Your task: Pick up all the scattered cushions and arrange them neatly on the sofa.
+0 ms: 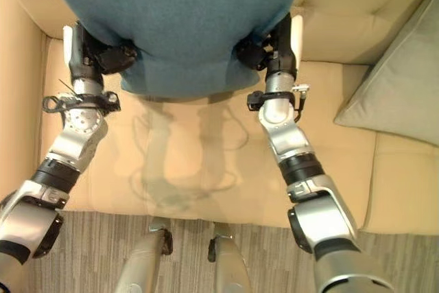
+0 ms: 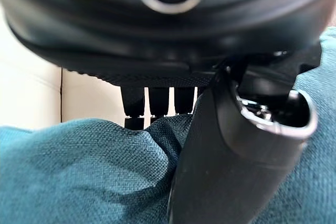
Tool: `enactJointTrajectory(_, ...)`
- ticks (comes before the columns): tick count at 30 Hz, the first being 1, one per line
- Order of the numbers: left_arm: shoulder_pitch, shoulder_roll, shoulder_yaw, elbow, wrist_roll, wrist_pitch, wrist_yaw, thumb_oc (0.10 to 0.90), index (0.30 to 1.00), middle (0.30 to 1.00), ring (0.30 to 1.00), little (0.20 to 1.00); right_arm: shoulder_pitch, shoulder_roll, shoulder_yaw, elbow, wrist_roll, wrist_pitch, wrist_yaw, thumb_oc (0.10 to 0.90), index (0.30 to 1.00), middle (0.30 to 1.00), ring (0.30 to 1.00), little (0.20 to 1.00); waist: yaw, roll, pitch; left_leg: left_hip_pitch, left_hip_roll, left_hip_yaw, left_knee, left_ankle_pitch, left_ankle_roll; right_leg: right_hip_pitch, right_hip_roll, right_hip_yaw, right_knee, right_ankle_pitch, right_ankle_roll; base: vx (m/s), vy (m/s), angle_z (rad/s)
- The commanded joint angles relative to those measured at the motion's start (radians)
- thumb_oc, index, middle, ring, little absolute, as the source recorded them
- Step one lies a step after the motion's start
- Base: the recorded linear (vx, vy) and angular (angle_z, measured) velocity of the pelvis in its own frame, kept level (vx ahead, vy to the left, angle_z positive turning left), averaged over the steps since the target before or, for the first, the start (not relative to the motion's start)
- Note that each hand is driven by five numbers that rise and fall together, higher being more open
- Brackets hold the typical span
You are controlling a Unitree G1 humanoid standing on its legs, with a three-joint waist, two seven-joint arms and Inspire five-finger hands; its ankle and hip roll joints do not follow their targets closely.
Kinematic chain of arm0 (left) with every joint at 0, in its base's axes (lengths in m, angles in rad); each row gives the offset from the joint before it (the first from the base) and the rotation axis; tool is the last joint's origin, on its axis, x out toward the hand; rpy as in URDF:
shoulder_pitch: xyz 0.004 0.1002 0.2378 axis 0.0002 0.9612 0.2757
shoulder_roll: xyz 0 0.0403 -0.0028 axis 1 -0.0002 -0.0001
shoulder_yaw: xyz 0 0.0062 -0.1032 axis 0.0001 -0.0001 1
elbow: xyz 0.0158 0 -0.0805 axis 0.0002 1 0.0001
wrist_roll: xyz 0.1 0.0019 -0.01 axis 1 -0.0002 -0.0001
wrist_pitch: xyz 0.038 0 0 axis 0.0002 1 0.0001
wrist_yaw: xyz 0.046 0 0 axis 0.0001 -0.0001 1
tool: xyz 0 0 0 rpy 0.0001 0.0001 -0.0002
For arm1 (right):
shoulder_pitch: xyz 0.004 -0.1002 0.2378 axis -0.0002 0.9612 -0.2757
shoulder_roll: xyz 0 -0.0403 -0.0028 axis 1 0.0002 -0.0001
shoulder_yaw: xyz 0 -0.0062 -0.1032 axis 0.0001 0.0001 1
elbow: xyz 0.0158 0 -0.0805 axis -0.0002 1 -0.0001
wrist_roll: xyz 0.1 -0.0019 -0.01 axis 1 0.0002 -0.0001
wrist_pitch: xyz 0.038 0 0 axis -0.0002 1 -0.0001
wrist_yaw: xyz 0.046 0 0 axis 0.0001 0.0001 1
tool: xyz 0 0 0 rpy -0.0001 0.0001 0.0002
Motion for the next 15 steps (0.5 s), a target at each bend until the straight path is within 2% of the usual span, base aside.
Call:
enactJointTrajectory(1,-0.202,-0.052,-0.078,-0.063,0.036,-0.188,-0.034,0.4,0.3,0.3,0.3,0.3,-0.146,0.089,0.082,-0.059,-0.016,-0.156,0.021,0.4,0.3,0.3,0.3,0.3,-0.007,-0.008,-0.084,0.03,-0.04,0.018,0.049,-0.201,-0.082,0.026,-0.007,0.025,-0.063,-0.033,0.042,-0.01,0.001,0.04)
enactJointTrajectory(6,-0.241,-0.057,-0.093,-0.023,0.036,-0.179,-0.029,0.4,0.3,0.3,0.3,0.3,-0.155,0.091,0.088,-0.022,-0.027,-0.148,0.002,0.4,0.3,0.3,0.3,0.3,-0.012,0.0,-0.073,0.015,-0.042,0.019,0.038,-0.195,-0.086,0.007,-0.006,0.024,-0.065,-0.032,0.044,-0.01,0.009,0.24)
enactJointTrajectory(10,-0.266,-0.044,-0.114,0.008,0.076,-0.157,-0.026,0.4,0.3,0.3,0.3,0.3,-0.134,0.105,0.081,-0.017,-0.05,-0.135,-0.02,0.4,0.3,0.3,0.3,0.3,-0.021,0.006,-0.061,0.008,-0.044,0.023,0.029,-0.187,-0.088,-0.008,-0.006,0.025,-0.065,-0.027,0.044,-0.01,0.019,-0.12)
enactJointTrajectory(11,-0.275,-0.041,-0.122,0.023,0.092,-0.148,-0.021,0.445,0.368,0.368,0.368,0.368,-0.125,0.111,0.081,-0.006,-0.059,-0.132,-0.026,0.4,0.3,0.3,0.3,0.3,-0.023,0.008,-0.058,0.008,-0.045,0.023,0.027,-0.187,-0.087,-0.01,-0.006,0.027,-0.063,-0.027,0.045,-0.01,0.025,0.04)
enactJointTrajectory(12,-0.281,-0.037,-0.127,0.03,0.105,-0.143,-0.017,0.557,0.535,0.535,0.535,0.535,-0.123,0.115,0.083,0.003,-0.066,-0.127,-0.03,0.438,0.356,0.356,0.356,0.356,-0.025,0.009,-0.058,0.007,-0.046,0.022,0.026,-0.187,-0.087,-0.011,-0.006,0.029,-0.064,-0.025,0.045,0.0,0.0,0.0)
enactJointTrajectory(13,-0.289,-0.032,-0.134,0.049,0.12,-0.133,-0.014,0.8,0.9,0.9,0.9,0.9,-0.119,0.117,0.087,0.016,-0.08,-0.121,-0.036,0.595,0.592,0.592,0.592,0.592,-0.028,0.011,-0.058,0.007,-0.047,0.023,0.024,-0.187,-0.086,-0.015,-0.006,0.03,-0.064,-0.023,0.046,0.0,0.0,0.0)
enactJointTrajectory(14,-0.299,-0.027,-0.14,0.066,0.134,-0.126,-0.008,0.8,0.9,0.9,0.9,0.9,-0.122,0.118,0.091,0.028,-0.093,-0.115,-0.043,0.8,0.9,0.9,0.9,0.9,-0.029,0.012,-0.058,0.006,-0.048,0.024,0.022,-0.185,-0.086,-0.017,-0.007,0.03,-0.065,-0.021,0.047,0.0,0.0,0.0)
enactJointTrajectory(15,-0.304,-0.019,-0.144,0.079,0.147,-0.119,-0.003,0.8,0.9,0.9,0.9,0.9,-0.127,0.111,0.095,0.045,-0.111,-0.103,-0.053,0.8,0.9,0.9,0.9,0.9,-0.03,0.015,-0.057,0.004,-0.048,0.025,0.021,-0.184,-0.086,-0.018,-0.007,0.03,-0.066,-0.02,0.048,0.0,0.0,0.0)
